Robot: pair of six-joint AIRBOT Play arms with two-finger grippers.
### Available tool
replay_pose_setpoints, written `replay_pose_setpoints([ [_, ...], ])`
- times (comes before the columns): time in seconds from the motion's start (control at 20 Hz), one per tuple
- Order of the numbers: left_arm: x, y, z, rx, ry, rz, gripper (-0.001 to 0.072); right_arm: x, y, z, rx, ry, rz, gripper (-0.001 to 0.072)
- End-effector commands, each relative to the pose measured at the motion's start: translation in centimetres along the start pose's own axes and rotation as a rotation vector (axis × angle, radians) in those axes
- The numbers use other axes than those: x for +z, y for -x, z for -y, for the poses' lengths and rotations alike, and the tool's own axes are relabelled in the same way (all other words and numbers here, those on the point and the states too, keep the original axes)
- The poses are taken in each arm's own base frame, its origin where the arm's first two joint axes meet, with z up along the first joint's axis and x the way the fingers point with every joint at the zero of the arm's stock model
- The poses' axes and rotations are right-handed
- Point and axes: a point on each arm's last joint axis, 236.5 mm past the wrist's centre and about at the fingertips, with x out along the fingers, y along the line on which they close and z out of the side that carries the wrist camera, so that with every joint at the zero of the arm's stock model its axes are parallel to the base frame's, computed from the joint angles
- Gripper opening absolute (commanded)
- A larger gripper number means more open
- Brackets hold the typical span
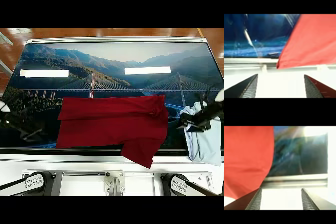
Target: Fold the shirts.
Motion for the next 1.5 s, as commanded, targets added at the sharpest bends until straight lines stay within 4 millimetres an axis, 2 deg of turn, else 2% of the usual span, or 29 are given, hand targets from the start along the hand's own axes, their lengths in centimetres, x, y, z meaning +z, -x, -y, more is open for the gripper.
replay_pose_setpoints([
  [0.0, -1.3, -3.2, 0.1, -0.082, 0.058, 0.065, 0.0667, -1.9, -1.7, 0.4, 0.053, -0.056, 0.025, 0.0616],
  [0.25, -1.2, -5.9, 0.6, -0.106, 0.086, 0.057, 0.0666, 0.0, -1.6, -1.3, 0.127, -0.068, 0.102, 0.0616],
  [0.4, -1.8, -7.3, 1.0, -0.101, 0.068, -0.002, 0.0666, 0.2, -1.5, -1.3, 0.127, -0.069, 0.112, 0.0616],
  [0.55, -1.4, -7.8, 1.8, -0.096, 0.049, 0.008, 0.0659, 0.2, -1.6, -1.3, 0.127, -0.07, 0.111, 0.0616],
  [0.6, -1.0, -7.9, 1.9, -0.094, 0.068, 0.022, 0.0595, 0.2, -1.6, -1.3, 0.127, -0.07, 0.111, 0.0616],
  [0.65, -0.6, -7.9, 1.8, -0.089, 0.101, 0.04, 0.0379, 0.2, -1.6, -1.3, 0.127, -0.07, 0.111, 0.0616],
  [0.7, -0.3, -7.9, 1.7, -0.087, 0.12, 0.05, 0.0211, 0.2, -1.6, -1.3, 0.127, -0.07, 0.109, 0.0616],
  [0.75, -0.3, -7.9, 1.8, -0.087, 0.119, 0.049, 0.0162, 0.0, -1.6, -1.2, 0.126, -0.07, 0.099, 0.0616],
  [0.8, -0.5, -7.9, 1.8, -0.088, 0.116, 0.044, 0.0081, -0.6, -1.9, -1.2, 0.126, -0.07, 0.078, 0.0616],
  [0.85, -0.6, -7.8, 1.9, -0.089, 0.104, 0.041, 0.0037, -1.6, -2.7, -1.2, 0.129, -0.073, 0.039, 0.0616],
  [0.95, -0.7, -7.6, 2.1, -0.093, 0.084, 0.042, 0.0037, -4.2, -4.9, -1.7, 0.154, -0.089, -0.053, 0.0616],
  [1.0, -0.8, -7.3, 2.3, -0.096, 0.055, 0.045, 0.0037, -5.4, -6.0, -2.7, 0.2, -0.088, -0.088, 0.0616],
  [1.05, -1.0, -7.0, 2.5, -0.098, 0.026, 0.05, 0.0037, -6.3, -6.9, -3.6, 0.243, -0.081, -0.1, 0.0615],
  [1.15, -0.8, -6.0, 2.8, -0.096, -0.002, 0.086, 0.0037, -7.5, -9.0, -4.3, 0.269, -0.111, -0.096, 0.0615],
  [1.3, -0.9, -4.9, 3.3, -0.096, -0.024, 0.12, 0.0037, -8.1, -11.9, -5.9, 0.267, -0.09, -0.078, 0.0613],
  [1.45, -1.3, -4.5, 3.6, -0.1, -0.034, 0.12, 0.0037, -7.2, -13.4, -6.3, 0.208, -0.07, -0.026, 0.0613],
])
